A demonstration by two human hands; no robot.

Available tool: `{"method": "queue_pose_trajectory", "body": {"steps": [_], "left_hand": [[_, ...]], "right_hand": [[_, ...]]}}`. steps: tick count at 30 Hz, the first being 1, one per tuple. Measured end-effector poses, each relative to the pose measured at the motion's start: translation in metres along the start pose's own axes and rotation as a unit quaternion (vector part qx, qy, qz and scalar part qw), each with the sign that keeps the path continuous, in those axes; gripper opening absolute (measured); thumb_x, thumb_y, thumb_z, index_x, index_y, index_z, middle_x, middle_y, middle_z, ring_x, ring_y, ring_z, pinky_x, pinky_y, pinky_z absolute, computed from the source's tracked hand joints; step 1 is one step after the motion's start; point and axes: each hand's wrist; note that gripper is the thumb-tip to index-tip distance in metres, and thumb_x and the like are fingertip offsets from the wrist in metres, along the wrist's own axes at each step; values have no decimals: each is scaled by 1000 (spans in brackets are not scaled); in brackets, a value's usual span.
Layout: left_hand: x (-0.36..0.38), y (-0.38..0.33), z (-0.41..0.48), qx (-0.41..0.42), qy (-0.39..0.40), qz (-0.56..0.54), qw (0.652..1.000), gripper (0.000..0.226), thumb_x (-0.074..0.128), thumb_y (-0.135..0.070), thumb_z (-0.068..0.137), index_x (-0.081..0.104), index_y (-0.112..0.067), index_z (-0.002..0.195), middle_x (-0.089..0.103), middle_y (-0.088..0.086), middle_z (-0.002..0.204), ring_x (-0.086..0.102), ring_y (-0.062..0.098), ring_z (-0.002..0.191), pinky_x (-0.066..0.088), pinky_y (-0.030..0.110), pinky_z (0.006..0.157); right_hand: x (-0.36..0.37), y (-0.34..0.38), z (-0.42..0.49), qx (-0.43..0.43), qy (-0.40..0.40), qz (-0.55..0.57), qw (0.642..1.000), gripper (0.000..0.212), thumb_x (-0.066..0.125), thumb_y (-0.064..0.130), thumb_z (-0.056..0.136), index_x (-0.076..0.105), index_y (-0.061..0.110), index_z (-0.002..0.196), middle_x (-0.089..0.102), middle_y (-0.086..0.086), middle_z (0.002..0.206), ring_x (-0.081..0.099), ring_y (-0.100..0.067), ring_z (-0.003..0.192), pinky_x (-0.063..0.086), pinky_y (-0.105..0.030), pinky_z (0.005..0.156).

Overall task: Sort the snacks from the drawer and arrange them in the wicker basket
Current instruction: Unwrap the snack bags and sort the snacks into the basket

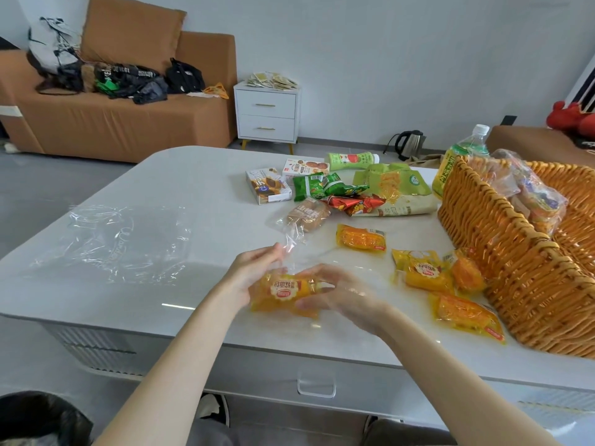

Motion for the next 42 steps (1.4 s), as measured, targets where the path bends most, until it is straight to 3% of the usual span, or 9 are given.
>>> {"method": "queue_pose_trajectory", "body": {"steps": [9,12,16,20,23,26,31,37,42], "left_hand": [[11,-9,-11,88,-58,-119,987,16,58,-36,92,70,-27,98,70,-14,105,68,11,99,46,36,89],[10,-11,-13,103,-64,-111,986,20,54,-38,95,71,-28,98,71,-19,104,67,4,98,42,30,78],[4,-13,-11,107,-84,-124,983,19,55,-39,94,70,-29,99,69,-16,111,67,4,99,38,29,75],[5,-11,-7,109,-85,-116,984,17,55,-37,94,69,-29,98,69,-15,112,67,6,98,41,33,88],[8,-10,-4,106,-84,-115,984,16,57,-37,92,70,-28,97,69,-15,110,66,10,102,38,42,105],[10,-9,-1,102,-84,-113,985,17,57,-37,91,70,-28,98,69,-13,111,66,12,104,36,45,109],[8,-9,-1,102,-101,-107,984,26,55,-38,94,68,-24,111,69,-12,113,64,11,106,34,41,105],[-9,-13,1,109,-111,-103,982,28,56,-39,93,67,-24,112,69,-5,113,66,13,100,38,40,105],[-22,-14,-3,107,-127,-95,982,21,55,-40,93,68,-28,105,70,-7,112,66,12,101,38,37,98]], "right_hand": [[-11,12,-6,-79,42,-298,950,29,65,38,89,65,39,118,60,27,119,52,2,117,32,-22,103],[-25,14,-15,-96,7,-215,972,27,60,21,95,64,24,121,61,17,123,60,-1,110,47,-23,96],[-67,17,-30,-78,-154,-227,958,32,54,-3,89,69,25,96,71,12,101,65,-1,93,50,-26,91],[-112,-4,-37,-24,-321,-361,875,33,52,-2,81,62,26,95,65,-5,108,58,-13,83,44,-26,72],[-134,-24,-37,68,-235,-463,852,50,55,4,86,47,17,134,46,-11,138,37,-29,130,29,-38,110],[-140,-37,-30,76,-201,-558,801,55,54,16,91,37,15,143,41,-7,146,25,-31,138,15,-43,117],[-110,-29,-14,-41,-194,-503,841,51,70,26,84,51,22,131,45,-2,126,30,-28,123,27,-28,97],[-117,-23,-11,123,-105,-404,900,46,47,53,88,43,45,133,39,-1,146,22,-30,138,22,-47,111],[-116,-24,-18,119,-162,-401,894,52,57,43,92,47,19,138,56,-9,125,45,-30,123,39,-39,101]]}}
Point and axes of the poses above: each hand's wrist, its own z-axis towards the middle knuckle, its own x-axis out of the palm, y = z × x
